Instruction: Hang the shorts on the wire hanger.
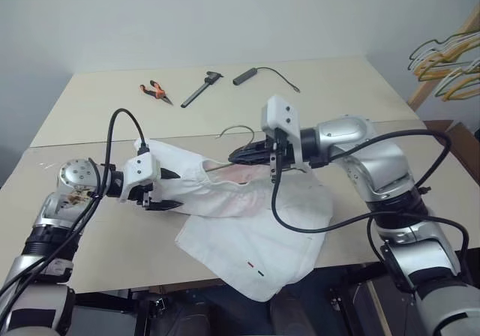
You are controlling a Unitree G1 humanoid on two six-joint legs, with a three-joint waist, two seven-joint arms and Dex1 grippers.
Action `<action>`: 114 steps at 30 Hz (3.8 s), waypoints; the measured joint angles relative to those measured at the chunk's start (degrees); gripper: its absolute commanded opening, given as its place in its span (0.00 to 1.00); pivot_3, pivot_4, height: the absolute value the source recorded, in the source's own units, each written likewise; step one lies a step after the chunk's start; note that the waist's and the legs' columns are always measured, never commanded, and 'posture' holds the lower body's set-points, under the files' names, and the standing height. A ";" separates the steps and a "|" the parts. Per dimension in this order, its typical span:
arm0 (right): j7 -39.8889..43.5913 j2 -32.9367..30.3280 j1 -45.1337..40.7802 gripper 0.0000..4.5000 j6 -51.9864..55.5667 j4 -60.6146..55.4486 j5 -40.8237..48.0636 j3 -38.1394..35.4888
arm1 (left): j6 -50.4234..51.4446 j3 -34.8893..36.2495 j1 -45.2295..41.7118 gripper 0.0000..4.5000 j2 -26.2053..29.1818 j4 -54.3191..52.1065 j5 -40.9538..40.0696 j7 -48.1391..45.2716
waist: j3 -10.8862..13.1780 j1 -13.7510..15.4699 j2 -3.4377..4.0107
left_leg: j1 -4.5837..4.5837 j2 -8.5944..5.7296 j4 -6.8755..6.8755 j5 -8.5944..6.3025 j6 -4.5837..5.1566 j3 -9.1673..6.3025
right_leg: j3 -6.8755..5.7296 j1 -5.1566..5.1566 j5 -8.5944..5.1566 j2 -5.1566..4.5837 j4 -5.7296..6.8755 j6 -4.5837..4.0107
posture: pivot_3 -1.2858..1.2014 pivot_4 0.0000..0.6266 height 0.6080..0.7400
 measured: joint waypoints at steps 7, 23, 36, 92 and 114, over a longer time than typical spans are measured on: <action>-0.17 -0.38 -0.12 0.00 0.02 0.36 -0.04 -0.34 | -2.47 0.00 -1.75 0.08 -0.05 2.13 0.41 -0.88 | -0.02 -0.25 -0.01 | 0.00 0.00 0.00 0.00 0.00 0.00 | 0.00 -0.01 0.00 0.00 0.01 0.00 | 0.47 0.11 1.00; -0.61 -2.48 1.34 0.00 -1.47 1.78 -6.25 1.05 | -3.83 1.32 -4.24 0.01 2.52 2.67 -0.85 -3.07 | -0.03 -0.19 -0.02 | -0.01 0.00 0.00 0.01 -0.01 0.04 | 0.00 -0.03 0.00 0.00 0.03 0.00 | 0.48 0.11 1.00; -6.63 0.24 8.91 0.00 1.26 -1.54 -5.84 -2.51 | -3.06 2.10 -3.20 0.01 2.08 0.83 -1.35 -1.07 | -0.17 -0.09 -0.19 | -0.02 0.00 0.01 0.01 -0.02 -0.01 | 0.01 -0.04 0.00 0.00 0.03 0.00 | 0.48 0.10 1.00; 0.39 -6.35 -11.96 0.00 19.39 6.86 3.63 -4.63 | 7.86 7.51 -11.15 0.99 -2.29 -12.68 -13.20 -1.02 | -1.54 -1.13 -0.24 | -0.68 -0.11 0.11 0.19 -0.31 -0.04 | -0.02 -0.73 0.03 -0.15 0.15 0.01 | 0.47 0.05 1.00; 2.16 -6.36 -14.81 0.00 19.41 6.33 3.51 -3.61 | -10.89 -5.50 -27.37 0.58 -13.99 17.98 1.21 -11.61 | -3.23 -5.19 -0.19 | -0.61 -0.13 0.11 0.28 -0.41 -0.21 | 0.05 -0.74 0.05 -0.21 0.17 0.03 | 0.45 0.00 1.00</action>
